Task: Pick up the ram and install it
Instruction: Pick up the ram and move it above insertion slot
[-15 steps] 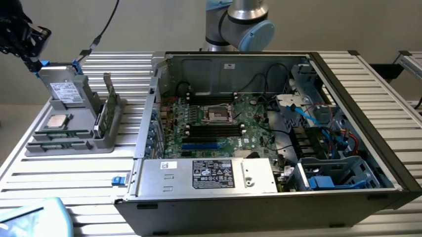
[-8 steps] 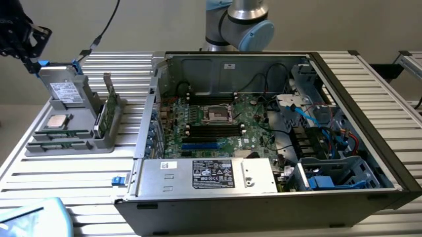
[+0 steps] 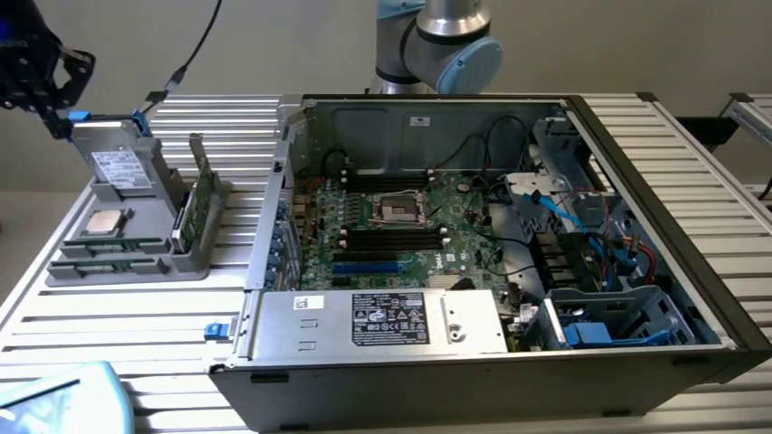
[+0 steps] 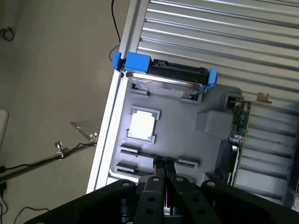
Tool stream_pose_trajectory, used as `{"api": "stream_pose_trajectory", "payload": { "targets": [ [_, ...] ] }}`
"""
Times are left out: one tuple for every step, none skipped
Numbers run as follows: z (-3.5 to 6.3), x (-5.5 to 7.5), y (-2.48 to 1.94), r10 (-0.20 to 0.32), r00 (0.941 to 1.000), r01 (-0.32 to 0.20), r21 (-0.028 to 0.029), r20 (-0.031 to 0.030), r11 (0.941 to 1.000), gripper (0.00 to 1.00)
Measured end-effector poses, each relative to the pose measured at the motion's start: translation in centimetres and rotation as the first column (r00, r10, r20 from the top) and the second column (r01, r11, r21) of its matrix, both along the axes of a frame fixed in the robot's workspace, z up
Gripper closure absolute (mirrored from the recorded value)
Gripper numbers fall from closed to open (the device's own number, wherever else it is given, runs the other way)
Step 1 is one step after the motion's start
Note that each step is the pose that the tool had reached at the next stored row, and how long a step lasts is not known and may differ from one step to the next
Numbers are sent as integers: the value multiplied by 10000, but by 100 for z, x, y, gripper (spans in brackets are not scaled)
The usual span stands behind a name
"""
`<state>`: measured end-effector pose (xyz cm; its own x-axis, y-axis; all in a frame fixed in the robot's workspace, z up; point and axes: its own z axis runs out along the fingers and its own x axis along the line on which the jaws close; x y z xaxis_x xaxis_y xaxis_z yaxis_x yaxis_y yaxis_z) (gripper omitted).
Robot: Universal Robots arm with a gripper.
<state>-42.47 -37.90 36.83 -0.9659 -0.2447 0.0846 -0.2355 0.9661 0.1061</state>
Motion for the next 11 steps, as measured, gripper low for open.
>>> {"api": "stream_pose_trajectory", "payload": {
  "targets": [
    [-7,0,0,175,9998,-175,0,0,9998,90],
    [-14,0,0,361,9993,-361,0,-1,9993,90],
    [-22,0,0,540,9985,-540,0,1,9985,90],
    [-30,0,0,715,9974,-715,1,1,9974,90],
    [-37,0,0,909,9959,-909,0,0,9959,90],
    [-45,0,0,1084,9941,-1084,0,0,9941,90],
    [-52,0,0,1273,9919,-1273,1,0,9919,90],
    [-61,0,0,1450,9894,-1450,1,2,9894,90],
    [-68,0,0,1635,9865,-1635,1,1,9865,90],
    [-75,0,0,1805,9836,-1805,0,0,9836,90],
    [-83,0,0,1988,9800,-1988,1,1,9800,90]
  ]
}}
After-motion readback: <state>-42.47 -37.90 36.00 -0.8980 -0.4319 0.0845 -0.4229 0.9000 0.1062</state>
